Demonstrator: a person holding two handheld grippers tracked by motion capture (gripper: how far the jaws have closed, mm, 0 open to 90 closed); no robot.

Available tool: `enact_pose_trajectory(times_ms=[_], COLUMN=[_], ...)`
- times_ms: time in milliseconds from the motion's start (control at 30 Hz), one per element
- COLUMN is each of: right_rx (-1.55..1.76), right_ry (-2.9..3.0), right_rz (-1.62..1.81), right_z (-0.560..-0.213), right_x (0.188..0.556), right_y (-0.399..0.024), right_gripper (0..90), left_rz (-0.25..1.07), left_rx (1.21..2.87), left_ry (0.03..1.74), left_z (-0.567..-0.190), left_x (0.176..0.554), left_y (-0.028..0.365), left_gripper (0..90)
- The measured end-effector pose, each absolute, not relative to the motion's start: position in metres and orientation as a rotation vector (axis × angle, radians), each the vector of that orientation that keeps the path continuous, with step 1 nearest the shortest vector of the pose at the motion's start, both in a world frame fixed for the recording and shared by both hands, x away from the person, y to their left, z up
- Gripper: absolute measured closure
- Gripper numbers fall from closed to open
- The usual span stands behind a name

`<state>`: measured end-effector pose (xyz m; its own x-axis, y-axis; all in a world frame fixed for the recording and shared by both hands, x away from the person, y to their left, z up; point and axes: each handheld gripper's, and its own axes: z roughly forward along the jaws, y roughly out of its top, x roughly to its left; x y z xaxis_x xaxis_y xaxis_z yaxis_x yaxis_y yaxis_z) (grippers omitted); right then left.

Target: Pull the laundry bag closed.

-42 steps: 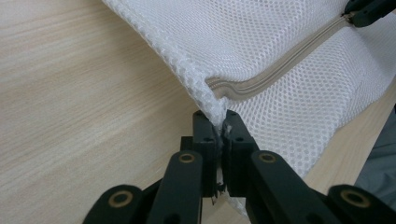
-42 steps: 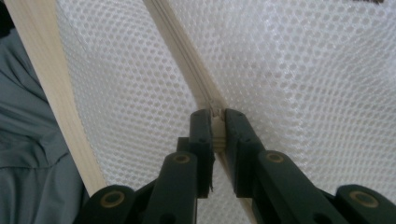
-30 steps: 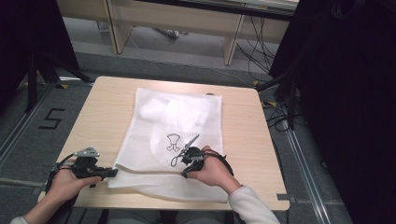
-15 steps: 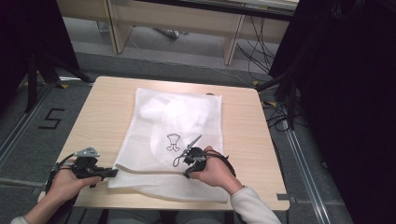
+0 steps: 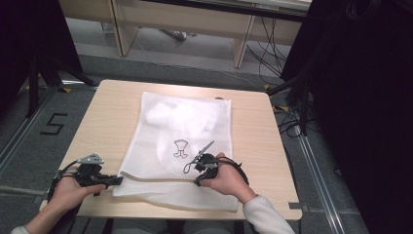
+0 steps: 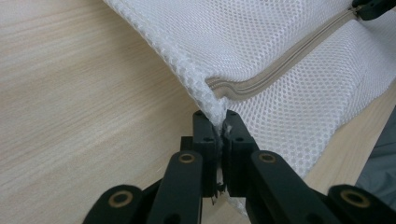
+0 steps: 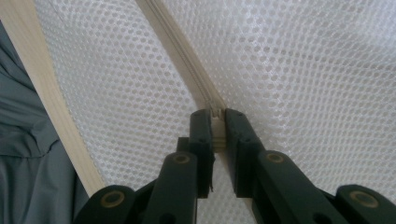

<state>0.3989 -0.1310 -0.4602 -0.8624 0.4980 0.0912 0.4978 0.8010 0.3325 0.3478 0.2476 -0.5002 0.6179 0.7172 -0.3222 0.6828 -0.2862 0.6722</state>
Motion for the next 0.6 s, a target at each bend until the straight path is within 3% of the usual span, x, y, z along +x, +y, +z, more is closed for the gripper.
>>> enact_pose_trajectory(times_ms=[600], right_rx=[0.845], right_ry=[2.975], right_rz=[0.54], right_z=[-0.4596], right_x=[0.3982], right_y=[-0.137], right_gripper=[82.7], left_rz=[0.051], left_rx=[2.021], left_ry=[1.101], left_z=[-0.5003], left_x=[0.3478], left_y=[0.2476], left_gripper=[85.3])
